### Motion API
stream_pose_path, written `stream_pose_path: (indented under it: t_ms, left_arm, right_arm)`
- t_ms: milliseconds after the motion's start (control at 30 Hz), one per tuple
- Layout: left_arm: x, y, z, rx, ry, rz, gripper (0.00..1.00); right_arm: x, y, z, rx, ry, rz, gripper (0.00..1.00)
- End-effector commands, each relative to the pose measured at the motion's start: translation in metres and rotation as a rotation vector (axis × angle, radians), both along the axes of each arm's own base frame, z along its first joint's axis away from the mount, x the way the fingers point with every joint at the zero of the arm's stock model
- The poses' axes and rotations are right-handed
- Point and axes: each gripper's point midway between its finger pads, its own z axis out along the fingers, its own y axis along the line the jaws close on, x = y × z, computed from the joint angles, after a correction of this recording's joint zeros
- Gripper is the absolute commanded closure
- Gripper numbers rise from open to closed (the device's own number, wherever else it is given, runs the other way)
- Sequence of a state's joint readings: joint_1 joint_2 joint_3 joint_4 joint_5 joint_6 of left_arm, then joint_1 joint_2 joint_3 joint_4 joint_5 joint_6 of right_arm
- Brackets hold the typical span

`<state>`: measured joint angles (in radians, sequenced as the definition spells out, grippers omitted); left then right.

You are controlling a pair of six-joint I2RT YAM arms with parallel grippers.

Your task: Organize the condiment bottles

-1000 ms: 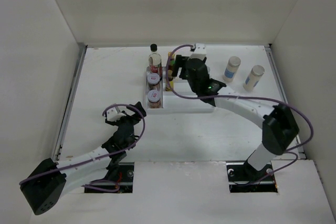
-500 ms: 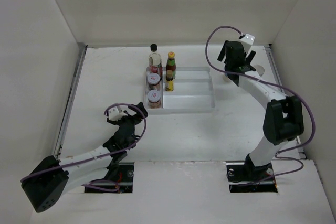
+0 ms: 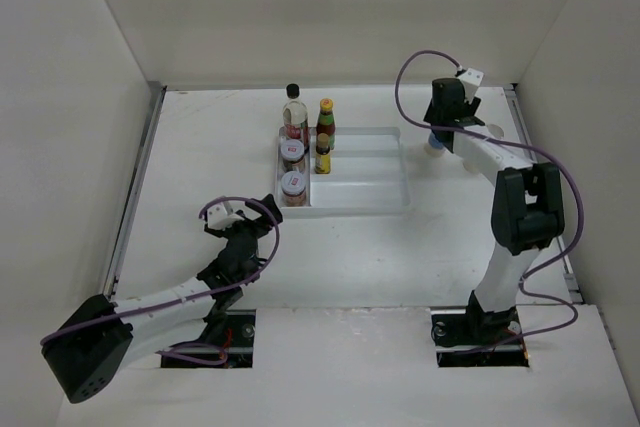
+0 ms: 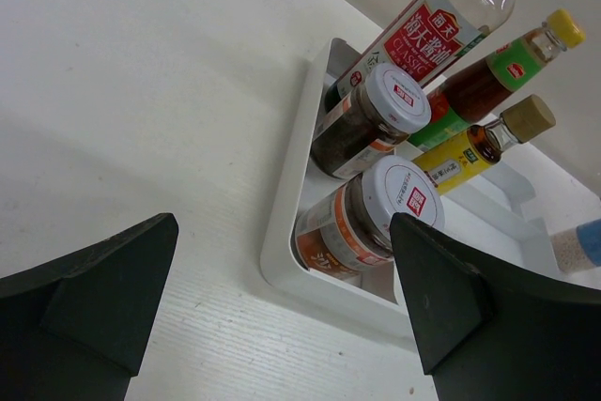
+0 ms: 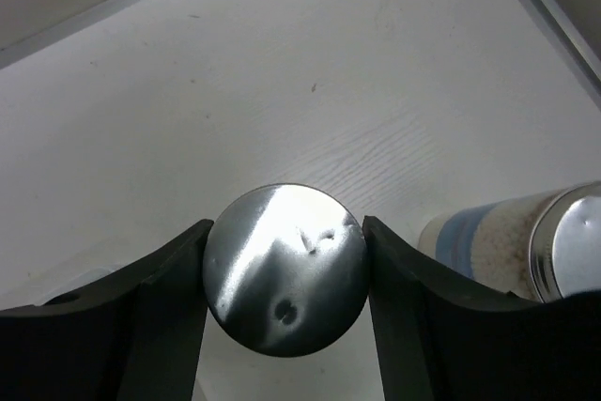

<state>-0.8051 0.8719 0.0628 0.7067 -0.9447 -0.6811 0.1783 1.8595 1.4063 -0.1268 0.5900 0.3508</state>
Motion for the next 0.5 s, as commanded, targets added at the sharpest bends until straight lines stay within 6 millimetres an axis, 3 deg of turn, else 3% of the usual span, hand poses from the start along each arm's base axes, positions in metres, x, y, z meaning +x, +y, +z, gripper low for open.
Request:
stream_pose_path:
  t_ms: [0,100,233,300,467]
  left_arm:
    - [0.004,-0.003,0.015,-0.054,-0.045,0.003,0.0]
    - [0.004,-0.004,0.015,-0.053,-0.043,0.0,0.0]
    - [0.003,-0.004,0.018,-0.064,-0.055,-0.004,0.0]
    - [0.003,-0.005,0.017,-0.06,-0.05,-0.007,0.0]
    - [0.003,-0.008,0.019,-0.071,-0.058,-0.028,0.0]
  right_arm:
    - [0.003,-0.001,0.045,0.002,-0.146,-0.011,0.46]
    - [-0.017,0.011,0.083,-0.035,-0.238,0.008,0.52]
    - [-0.062,0.056,0.126,-0.036,-0.33,0.114,0.52]
    - [-0.086,0.086,0.134,-0.007,-0.352,0.192,0.52]
    - [-0.131,0.179,0.127,0.144,-0.375,0.399,0.52]
